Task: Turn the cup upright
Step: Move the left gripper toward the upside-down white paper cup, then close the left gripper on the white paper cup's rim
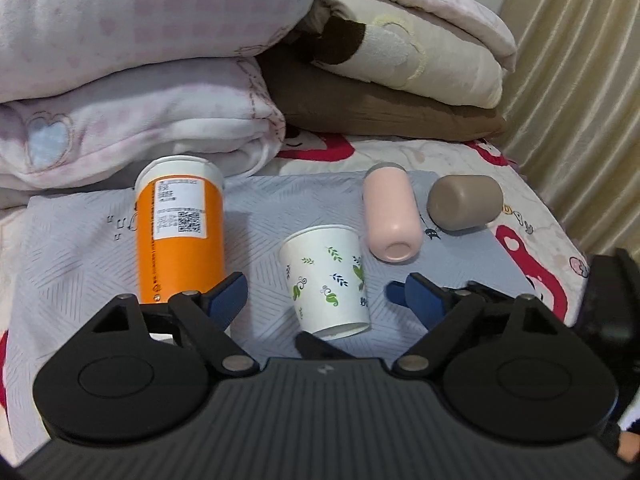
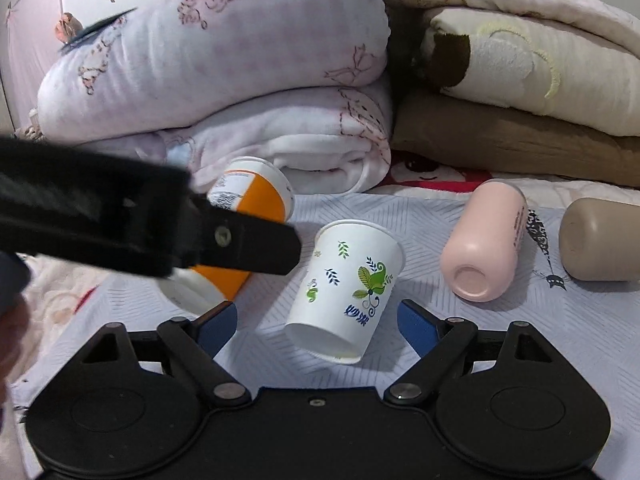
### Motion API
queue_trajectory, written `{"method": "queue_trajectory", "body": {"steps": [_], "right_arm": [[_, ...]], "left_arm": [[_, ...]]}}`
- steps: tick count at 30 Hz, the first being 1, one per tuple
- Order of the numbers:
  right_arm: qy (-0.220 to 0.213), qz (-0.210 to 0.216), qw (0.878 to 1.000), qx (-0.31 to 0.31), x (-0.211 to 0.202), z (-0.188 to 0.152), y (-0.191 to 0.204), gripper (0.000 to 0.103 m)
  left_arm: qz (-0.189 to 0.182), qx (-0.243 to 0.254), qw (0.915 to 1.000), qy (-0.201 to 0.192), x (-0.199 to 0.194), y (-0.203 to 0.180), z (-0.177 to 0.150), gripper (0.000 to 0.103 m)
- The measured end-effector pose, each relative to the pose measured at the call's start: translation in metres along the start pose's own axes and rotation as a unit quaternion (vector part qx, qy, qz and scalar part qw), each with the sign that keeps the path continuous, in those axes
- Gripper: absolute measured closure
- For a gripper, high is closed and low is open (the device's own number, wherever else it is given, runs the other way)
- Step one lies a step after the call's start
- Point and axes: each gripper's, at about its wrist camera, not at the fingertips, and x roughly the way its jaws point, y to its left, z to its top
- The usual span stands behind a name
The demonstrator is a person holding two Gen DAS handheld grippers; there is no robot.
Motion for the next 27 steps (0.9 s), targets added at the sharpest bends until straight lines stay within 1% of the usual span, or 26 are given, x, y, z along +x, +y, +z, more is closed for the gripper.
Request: {"method": "queue_trajectory", "body": {"steps": [2, 4, 5, 7, 9, 10, 17, 21, 27], "right_arm": [[0.000, 0.003, 1.000, 0.007, 0.008, -0.001, -0.002, 0.013], [0.002, 0.007, 1.000, 0.012, 0.014, -0.002, -0.003, 0.013], [0.005, 0.008, 1.000, 0.016, 0.016, -0.003, -0.004, 0.015], [0.015, 0.004, 1.000, 0.023, 0.021, -0.004, -0.006, 0.022], [0.017, 0.001, 0.999, 0.028, 0.022, -0.006, -0.008, 0.033], [0.019, -0.005, 0.999, 0.031, 0.022, -0.007, -0.009, 0.036], [0.032, 0.001, 0.997, 0.075, 0.007, -0.007, -0.014, 0.036], [0.050, -0.001, 0.993, 0.108, -0.005, -0.008, -0.016, 0.036], [0.067, -0.007, 0.990, 0.123, -0.027, -0.014, -0.010, 0.036]], "left_arm": [[0.003, 0.006, 1.0000, 0.001, 0.003, 0.000, -0.001, 0.021], [0.000, 0.002, 1.0000, 0.005, 0.007, 0.002, -0.002, 0.023], [-0.001, -0.001, 1.0000, 0.007, 0.008, 0.004, -0.002, 0.023], [-0.001, -0.007, 0.9999, 0.010, 0.010, 0.006, -0.004, 0.024], [0.001, -0.008, 0.9999, 0.012, 0.011, 0.006, -0.005, 0.024], [0.002, -0.009, 0.9999, 0.011, 0.010, 0.006, -0.005, 0.024], [-0.004, -0.019, 0.9997, 0.016, 0.001, 0.002, -0.009, 0.024], [-0.003, -0.016, 0.9997, 0.020, -0.008, -0.004, -0.013, 0.024], [-0.015, -0.029, 0.9989, 0.033, -0.024, -0.011, -0.024, 0.024]]}}
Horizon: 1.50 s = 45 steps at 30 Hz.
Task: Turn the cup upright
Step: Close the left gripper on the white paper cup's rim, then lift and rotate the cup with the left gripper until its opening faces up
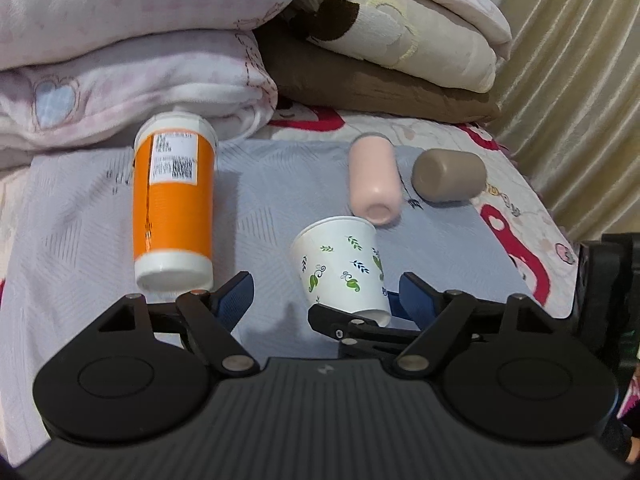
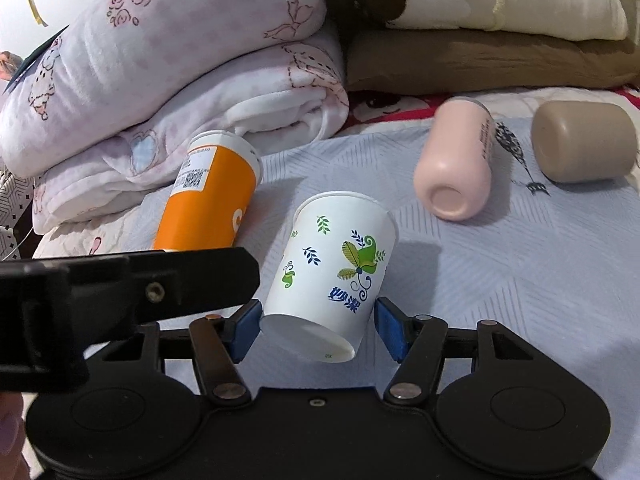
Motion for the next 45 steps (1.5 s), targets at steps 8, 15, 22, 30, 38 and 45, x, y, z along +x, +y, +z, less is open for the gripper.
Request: {"method": "queue_trajectory", "body": {"steps": [8, 15, 22, 30, 38, 45], "right_arm": [[0.026, -0.006, 0.998, 0.050, -0.037, -0.029, -0.004, 0.036], [0.021, -0.006, 0.999, 0.047, -0.066, -0.043, 0.004, 0.036], [0.032, 0.004, 0.999, 0.005, -0.063, -0.052, 0.024, 0.036], [0.097, -0.005, 0.995, 0.010, -0.039, -0.057, 0.018, 0.036], [0.148, 0.028, 0.988, 0.024, -0.036, -0.050, 0.011, 0.028], [0.159, 0.042, 0.986, 0.010, -0.031, -0.044, 0.006, 0.026]], "left_arm": [[-0.031, -0.034, 0.9985, 0.029, -0.022, -0.007, -0.025, 0.024], [-0.054, -0.054, 0.9958, 0.049, -0.037, -0.009, -0.043, 0.024], [-0.061, -0.080, 0.9927, 0.067, -0.028, 0.003, -0.058, 0.024], [-0.061, -0.111, 0.9874, 0.095, 0.003, 0.022, -0.072, 0.026], [-0.106, -0.136, 0.9775, 0.121, 0.018, 0.028, -0.076, 0.042], [-0.126, -0.138, 0.9717, 0.144, 0.027, 0.036, -0.071, 0.043]]}}
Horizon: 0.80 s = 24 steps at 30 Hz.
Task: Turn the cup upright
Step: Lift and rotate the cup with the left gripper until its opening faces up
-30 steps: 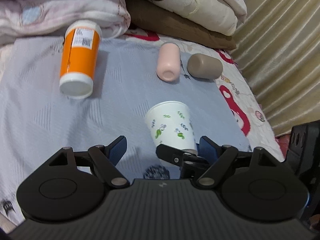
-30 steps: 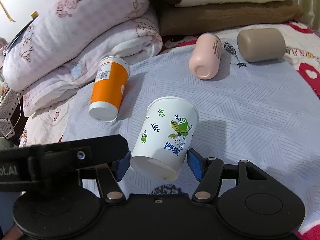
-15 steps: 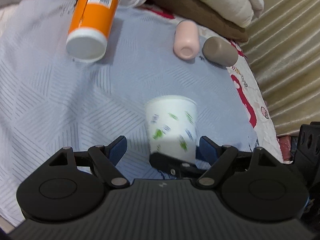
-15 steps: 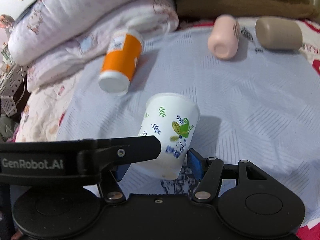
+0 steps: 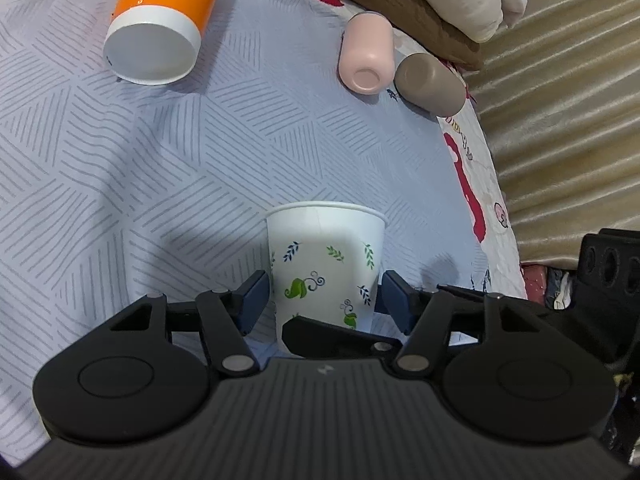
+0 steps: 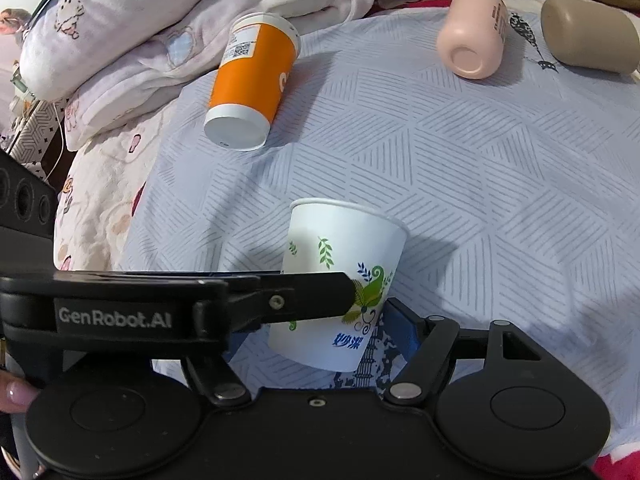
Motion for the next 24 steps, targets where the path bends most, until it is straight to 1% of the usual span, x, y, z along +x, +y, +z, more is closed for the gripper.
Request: {"method": "queue_trajectory", "body": {"steps": [2, 4, 6, 9, 13, 15, 17, 19, 21, 22, 24], "right_arm": [[0.002, -0.004, 1.000, 0.001, 0.004, 0.002, -0.001, 0.027], [0.005, -0.008, 1.000, -0.004, 0.007, 0.003, -0.001, 0.034], [0.006, -0.007, 1.000, -0.011, 0.007, 0.003, 0.001, 0.035], [0.002, -0.019, 0.999, -0.038, 0.006, 0.003, 0.007, 0.035], [-0.017, -0.027, 0.997, -0.073, 0.003, 0.003, 0.015, 0.035], [-0.032, -0.034, 0.994, -0.097, 0.002, 0.003, 0.021, 0.035], [-0.051, -0.042, 0.990, -0.127, 0.002, 0.004, 0.029, 0.035], [-0.073, -0.054, 0.983, -0.161, 0.003, 0.005, 0.037, 0.036], [-0.099, -0.070, 0.973, -0.197, 0.004, 0.004, 0.045, 0.036], [-0.114, -0.082, 0.966, -0.218, 0.006, 0.002, 0.048, 0.036], [-0.133, -0.096, 0.957, -0.241, 0.007, -0.001, 0.050, 0.036]], "left_arm": [[0.000, 0.007, 1.0000, 0.004, 0.002, -0.001, 0.001, 0.043], [0.004, 0.016, 0.9998, 0.007, 0.004, -0.002, 0.001, 0.043], [0.006, 0.023, 0.9997, 0.007, 0.006, -0.004, 0.001, 0.043], [0.013, 0.040, 0.9991, 0.003, 0.004, -0.009, 0.001, 0.044], [0.024, 0.068, 0.9973, -0.016, -0.005, -0.017, 0.004, 0.044], [0.032, 0.084, 0.9954, -0.033, -0.011, -0.021, 0.004, 0.044], [0.044, 0.102, 0.9924, -0.054, -0.017, -0.025, 0.005, 0.044], [0.054, 0.119, 0.9887, -0.074, -0.022, -0.028, 0.006, 0.044], [0.061, 0.138, 0.9843, -0.092, -0.026, -0.032, 0.006, 0.044], [0.066, 0.147, 0.9818, -0.101, -0.027, -0.033, 0.005, 0.044], [0.073, 0.162, 0.9777, -0.112, -0.025, -0.037, 0.004, 0.044]]}}
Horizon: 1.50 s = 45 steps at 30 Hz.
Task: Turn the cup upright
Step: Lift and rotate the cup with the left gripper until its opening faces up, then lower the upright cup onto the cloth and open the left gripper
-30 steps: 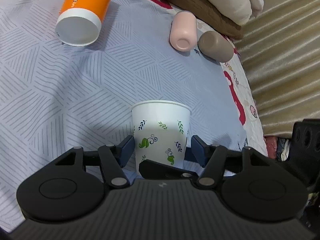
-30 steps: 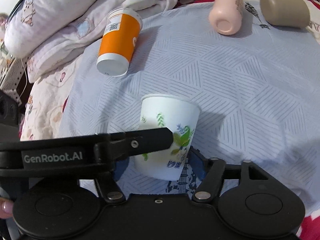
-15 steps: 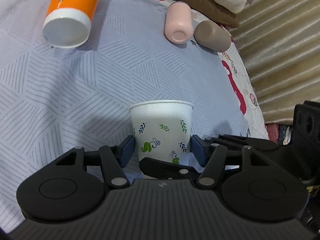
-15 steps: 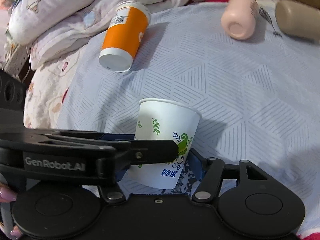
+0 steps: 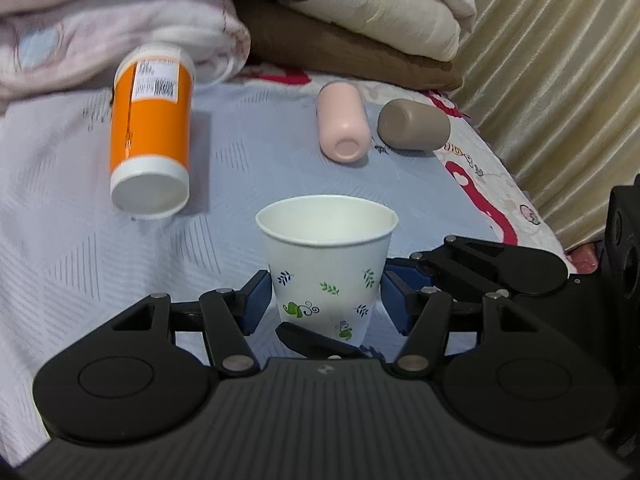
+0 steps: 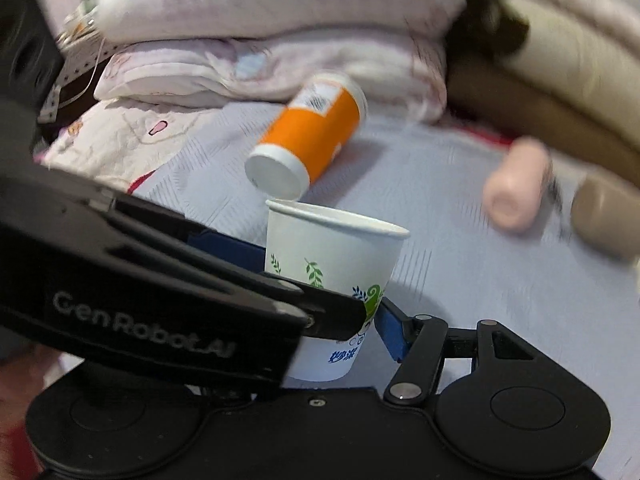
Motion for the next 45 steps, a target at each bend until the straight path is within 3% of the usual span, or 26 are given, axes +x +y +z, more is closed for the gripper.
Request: {"method": "queue_trajectory", "body": {"steps": [8, 14, 26, 33, 40, 45], "right_arm": [[-0.080, -0.077, 0.988, -0.103, 0.004, -0.012, 0.015, 0.036], [-0.110, -0.083, 0.984, -0.115, 0.008, -0.011, 0.009, 0.036], [-0.076, -0.060, 0.992, -0.085, 0.031, -0.005, -0.008, 0.036], [-0.049, -0.052, 0.996, -0.052, 0.036, 0.002, -0.015, 0.037], [-0.008, -0.053, 0.999, 0.002, 0.018, 0.000, -0.015, 0.025], [0.029, -0.063, 0.997, 0.018, -0.007, -0.005, -0.006, 0.024]], "left_arm": [[0.024, 0.047, 0.9963, -0.067, -0.003, -0.011, -0.008, 0.044], [0.026, 0.058, 0.9949, -0.078, -0.004, -0.012, -0.009, 0.044], [0.023, 0.053, 0.9969, -0.054, 0.018, -0.005, -0.017, 0.045], [0.009, 0.026, 0.9983, -0.051, 0.018, 0.002, -0.018, 0.038], [0.023, 0.041, 0.9974, -0.055, -0.004, -0.010, -0.020, 0.024], [0.041, 0.044, 0.9973, -0.043, -0.028, -0.023, -0.022, 0.023]]}}
